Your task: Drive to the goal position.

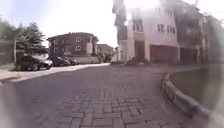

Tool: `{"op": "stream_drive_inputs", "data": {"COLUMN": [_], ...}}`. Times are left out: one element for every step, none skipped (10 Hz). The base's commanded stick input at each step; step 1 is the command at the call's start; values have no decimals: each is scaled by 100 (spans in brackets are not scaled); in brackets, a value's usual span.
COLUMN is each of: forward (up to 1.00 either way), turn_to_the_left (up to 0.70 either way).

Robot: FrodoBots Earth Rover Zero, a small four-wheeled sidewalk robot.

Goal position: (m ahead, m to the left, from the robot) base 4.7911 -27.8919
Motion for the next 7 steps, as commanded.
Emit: {"op": "stream_drive_inputs", "data": {"forward": [70,70,70,70,70,70,70], "turn_to_the_left": [0,0,0,0,-7,-20,-32]}}
